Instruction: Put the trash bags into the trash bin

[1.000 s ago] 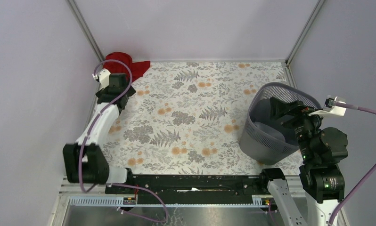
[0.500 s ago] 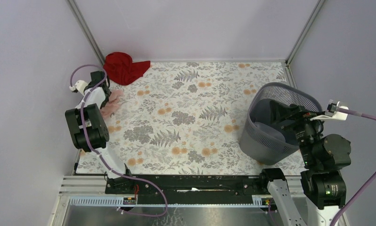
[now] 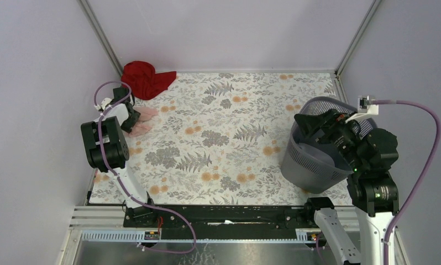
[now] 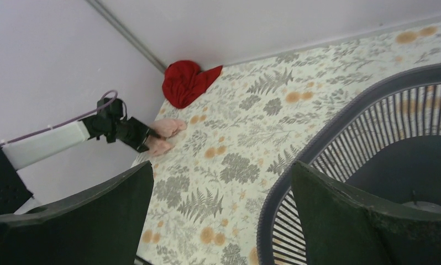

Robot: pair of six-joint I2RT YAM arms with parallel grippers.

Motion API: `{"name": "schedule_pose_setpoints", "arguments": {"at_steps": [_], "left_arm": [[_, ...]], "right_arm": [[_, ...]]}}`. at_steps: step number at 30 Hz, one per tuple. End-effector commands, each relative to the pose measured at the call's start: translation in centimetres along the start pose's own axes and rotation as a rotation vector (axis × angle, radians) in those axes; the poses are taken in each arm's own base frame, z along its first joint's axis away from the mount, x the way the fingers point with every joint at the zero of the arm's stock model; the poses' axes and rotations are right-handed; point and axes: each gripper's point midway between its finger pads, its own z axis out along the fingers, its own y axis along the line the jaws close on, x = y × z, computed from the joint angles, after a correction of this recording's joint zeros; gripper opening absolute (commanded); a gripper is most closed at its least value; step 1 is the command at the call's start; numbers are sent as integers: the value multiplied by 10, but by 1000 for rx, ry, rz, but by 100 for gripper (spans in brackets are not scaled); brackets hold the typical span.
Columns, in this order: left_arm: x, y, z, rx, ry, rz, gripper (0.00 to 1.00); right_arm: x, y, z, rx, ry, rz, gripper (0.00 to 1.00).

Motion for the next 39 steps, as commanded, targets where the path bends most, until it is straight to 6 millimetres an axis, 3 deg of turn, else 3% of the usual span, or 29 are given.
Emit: {"name": "schedule_pose_setpoints", "arguments": {"at_steps": [1, 5, 9, 13, 20, 25, 29, 34, 39], "left_arm": [[12, -31, -12, 151, 87, -11, 43], [33, -55, -26, 288, 200, 1, 30], [47, -88, -63, 511, 285, 15, 25], [65, -122, -119, 744, 330, 97, 23], [116, -171, -244, 1089, 299, 422, 14], [128, -177, -329, 1329, 222, 563, 4], [126, -170, -375, 1458, 125, 620, 0], [122, -158, -414, 1593, 86, 642, 0], [124, -151, -438, 1686, 79, 655, 0]], "right_arm": [[-7, 28, -10, -115, 9, 1, 100], [-5, 24, -7, -97, 18, 0, 100], [0, 20, 0, -73, 91, 12, 100], [5, 17, 11, -64, 146, 46, 100], [8, 24, 42, -122, 232, 161, 100], [8, 42, 66, -196, 218, 190, 100], [29, 71, 94, -227, 288, 127, 100], [75, 109, 133, -265, 456, 13, 100], [81, 113, 149, -292, 441, -174, 100]]}}
